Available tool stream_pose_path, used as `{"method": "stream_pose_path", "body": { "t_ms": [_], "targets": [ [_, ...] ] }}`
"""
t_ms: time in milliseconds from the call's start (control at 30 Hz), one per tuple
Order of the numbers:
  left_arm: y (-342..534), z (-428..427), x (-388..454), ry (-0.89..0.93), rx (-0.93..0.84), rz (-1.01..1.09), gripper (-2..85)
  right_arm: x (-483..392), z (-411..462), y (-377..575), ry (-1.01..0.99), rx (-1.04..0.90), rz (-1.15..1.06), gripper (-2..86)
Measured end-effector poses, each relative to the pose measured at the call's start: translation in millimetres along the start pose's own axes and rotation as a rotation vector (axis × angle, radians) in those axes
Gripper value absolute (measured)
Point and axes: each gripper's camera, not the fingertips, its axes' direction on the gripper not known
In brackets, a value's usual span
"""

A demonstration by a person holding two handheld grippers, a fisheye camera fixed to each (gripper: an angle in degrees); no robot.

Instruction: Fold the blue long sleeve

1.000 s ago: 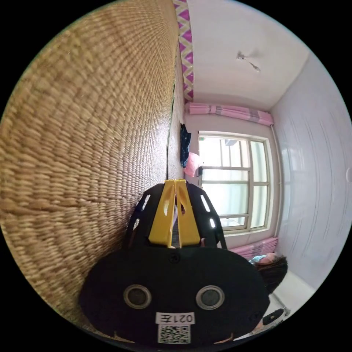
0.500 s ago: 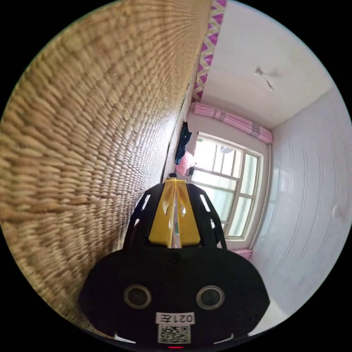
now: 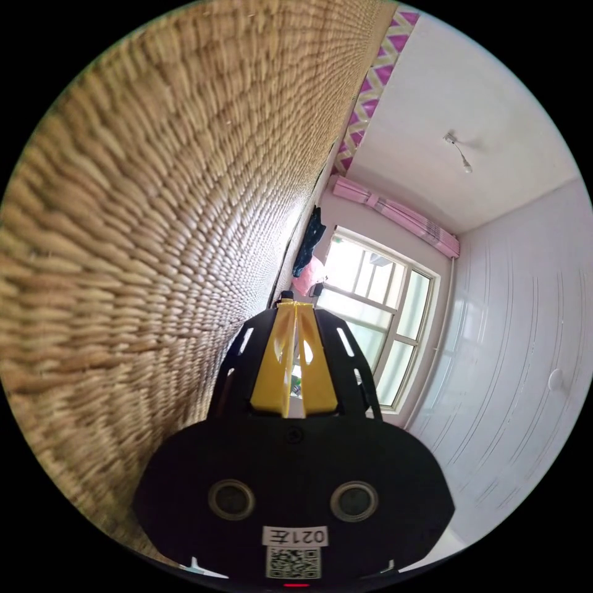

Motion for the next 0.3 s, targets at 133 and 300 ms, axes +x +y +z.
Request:
{"method": "stream_pose_path", "body": {
  "t_ms": [133,300],
  "targets": [
    [1,1,-7,0.0,0.0,-0.003,-1.0,0,-3,16,0.001,0.0,0.001,-0.6],
    [2,4,-14,0.001,-0.001,-0.004,-0.9,-1,-5,32,0.0,-0.001,0.003,-0.6]
  ]
}}
